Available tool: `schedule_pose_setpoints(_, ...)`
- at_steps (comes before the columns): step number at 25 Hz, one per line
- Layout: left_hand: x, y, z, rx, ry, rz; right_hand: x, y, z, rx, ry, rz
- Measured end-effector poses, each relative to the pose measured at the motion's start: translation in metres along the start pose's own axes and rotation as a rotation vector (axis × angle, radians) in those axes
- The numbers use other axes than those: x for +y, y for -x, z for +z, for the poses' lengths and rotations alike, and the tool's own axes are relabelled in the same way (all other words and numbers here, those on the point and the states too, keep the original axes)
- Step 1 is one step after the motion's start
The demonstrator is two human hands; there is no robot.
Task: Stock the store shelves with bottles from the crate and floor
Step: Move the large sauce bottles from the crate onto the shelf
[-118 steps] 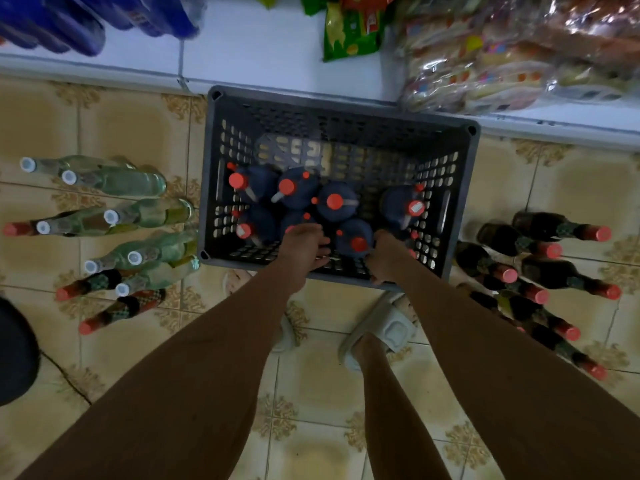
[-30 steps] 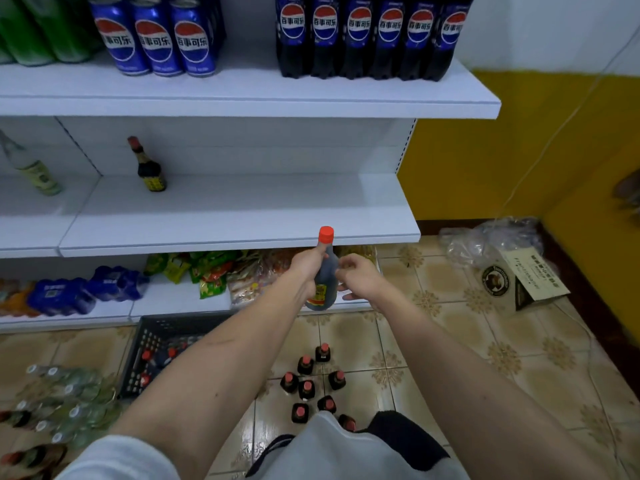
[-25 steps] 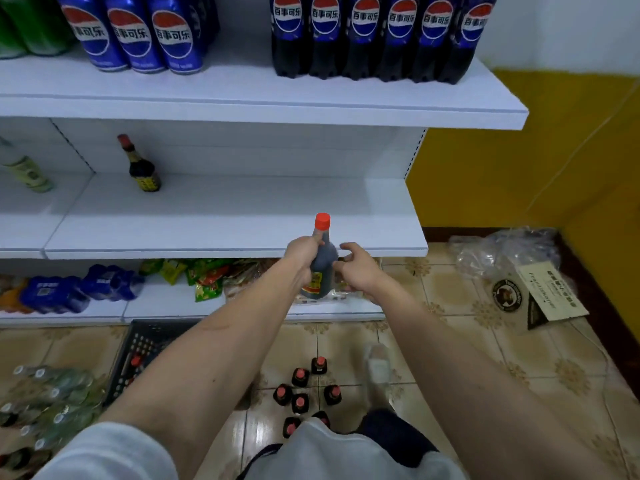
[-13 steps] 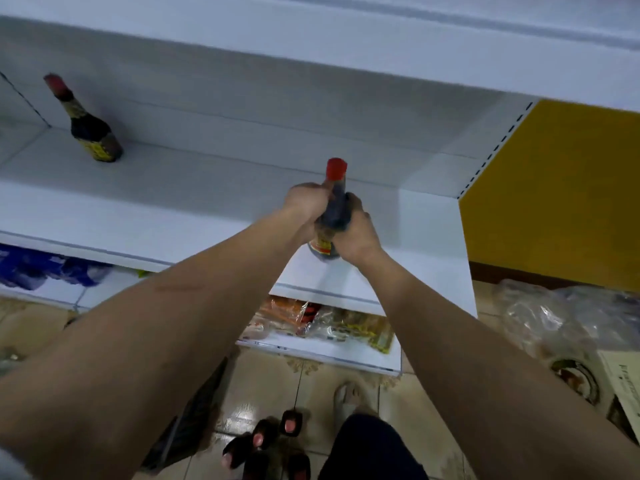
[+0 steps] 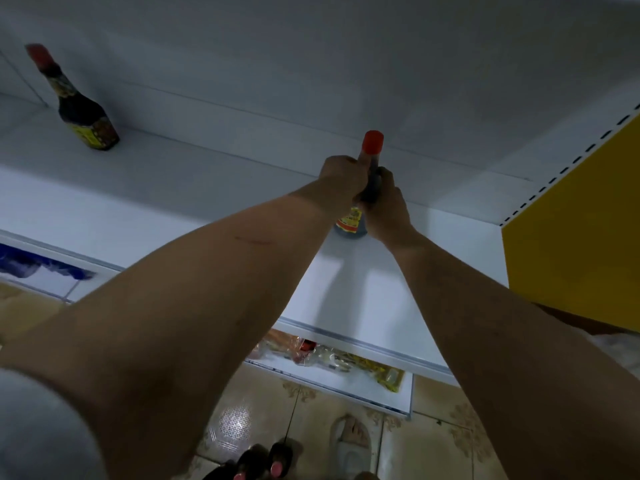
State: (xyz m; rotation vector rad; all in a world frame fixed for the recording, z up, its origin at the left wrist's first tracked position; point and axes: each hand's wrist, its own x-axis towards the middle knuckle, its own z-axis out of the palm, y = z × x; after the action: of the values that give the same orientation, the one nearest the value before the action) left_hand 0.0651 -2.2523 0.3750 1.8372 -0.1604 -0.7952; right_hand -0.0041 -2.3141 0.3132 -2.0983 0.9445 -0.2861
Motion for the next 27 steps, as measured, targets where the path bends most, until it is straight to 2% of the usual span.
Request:
schedule_pose_setpoints(7, 0.002, -0.008, -0.001, -0.056, 0.063, 0.013, -0.002, -0.015, 0.002, 0.008, 0.002, 0.040)
schedule_pose_setpoints(10, 0.005, 0.002, -0.005, -0.062, 0.007, 0.015, -0.005, -0.007, -0.001, 0.006, 0.012, 0.057)
schedule_pose_setpoints(15, -0.014, 0.057, -0.050, 0.032, 0.116, 0.010, -0.013, 0.059, -0.006, -0.001, 0.008, 0.285)
schedule_pose_setpoints(19, -0.060, 0.127, -0.098, 0.206, 0.075, -0.083, -0.056, 0.130, 0.011, -0.229, -0.177, 0.360)
schedule_pose_setpoints(23, -0.116, 0.191, -0.141, 0.339, 0.125, -0.225, -0.106, 0.186, 0.058, -0.539, -0.109, 0.214)
schedule_pose_setpoints(27, -0.183, 0.225, -0.200, 0.516, 0.214, -0.344, -0.139, 0.231, 0.121, -0.775, -0.016, 0.102)
